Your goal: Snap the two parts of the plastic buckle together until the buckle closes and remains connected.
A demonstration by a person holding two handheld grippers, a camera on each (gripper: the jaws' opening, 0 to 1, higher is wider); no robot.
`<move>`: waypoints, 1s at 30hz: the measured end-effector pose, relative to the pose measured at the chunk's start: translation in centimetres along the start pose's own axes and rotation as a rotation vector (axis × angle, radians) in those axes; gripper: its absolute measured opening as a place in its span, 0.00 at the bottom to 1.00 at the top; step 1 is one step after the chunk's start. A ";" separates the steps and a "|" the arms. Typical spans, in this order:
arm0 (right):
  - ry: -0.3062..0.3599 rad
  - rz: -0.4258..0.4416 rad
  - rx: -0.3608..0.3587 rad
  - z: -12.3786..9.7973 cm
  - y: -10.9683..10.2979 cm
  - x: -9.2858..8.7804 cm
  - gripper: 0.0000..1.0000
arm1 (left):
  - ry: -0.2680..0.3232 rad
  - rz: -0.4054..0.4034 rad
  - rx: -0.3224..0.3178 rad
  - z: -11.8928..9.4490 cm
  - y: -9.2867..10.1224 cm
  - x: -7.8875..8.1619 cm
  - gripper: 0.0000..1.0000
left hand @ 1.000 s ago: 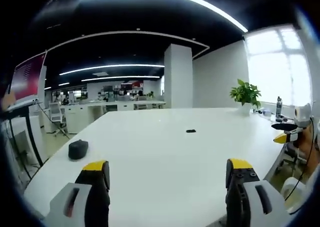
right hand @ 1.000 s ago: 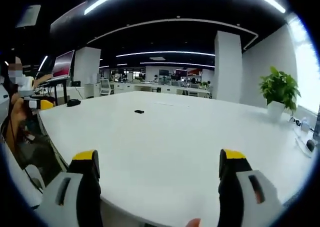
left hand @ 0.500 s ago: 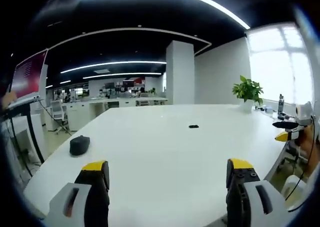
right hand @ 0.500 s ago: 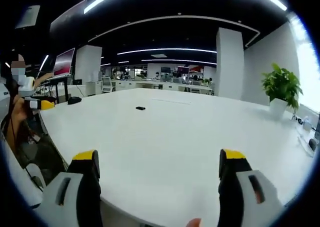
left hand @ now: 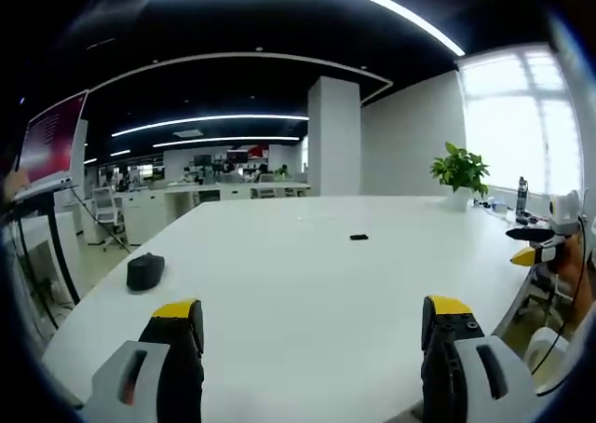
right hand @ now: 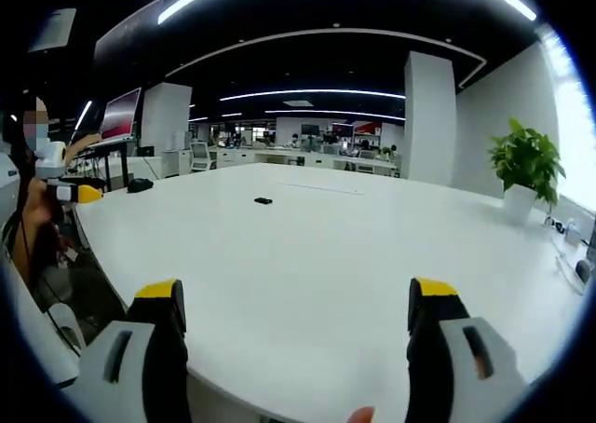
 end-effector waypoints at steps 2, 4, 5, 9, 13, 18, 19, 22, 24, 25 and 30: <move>-0.001 -0.001 0.002 0.0 -0.1 0.0 1.00 | 0.002 0.001 0.000 0.0 0.0 0.0 0.99; -0.004 0.000 0.005 0.1 -0.1 -0.1 1.00 | 0.003 -0.001 -0.003 0.0 0.1 0.0 0.99; -0.004 0.000 0.005 0.1 -0.1 -0.1 1.00 | 0.004 -0.001 -0.003 0.0 0.1 0.0 0.99; -0.007 -0.002 0.004 0.0 -0.1 -0.1 1.00 | 0.012 -0.010 -0.006 -0.2 0.1 0.0 0.99; -0.006 -0.001 0.011 0.0 -0.2 -0.2 1.00 | 0.007 -0.004 -0.002 -0.2 0.2 -0.1 0.99; -0.010 0.002 0.021 0.2 -0.3 -0.3 1.00 | 0.010 -0.003 -0.002 -0.3 0.2 0.0 0.99; -0.011 0.001 0.021 0.2 -0.3 -0.4 1.00 | 0.012 -0.004 -0.002 -0.3 0.1 0.0 0.99; -0.011 0.002 0.022 0.3 -0.2 -0.4 0.99 | 0.013 -0.008 -0.003 -0.3 0.1 0.0 0.99; -0.013 0.002 0.022 0.3 -0.2 -0.4 0.99 | 0.011 -0.007 -0.003 -0.2 0.1 -0.1 0.99; -0.014 0.001 0.023 0.3 -0.3 -0.3 0.99 | 0.011 -0.007 -0.003 -0.2 0.1 -0.1 0.99; -0.016 0.000 0.025 0.2 -0.3 -0.3 0.99 | 0.020 -0.013 -0.004 -0.4 0.1 0.0 0.99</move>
Point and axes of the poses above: the point that each gripper's makers call its tool centre point, and the gripper's own axes: z roughly forward along the fingers, y roughly to its right, x roughly out of its top, the point moved 8 cm from there along -z, roughly backward along the fingers, and after that the axes turned 7 degrees about x, right-handed, at the moved point
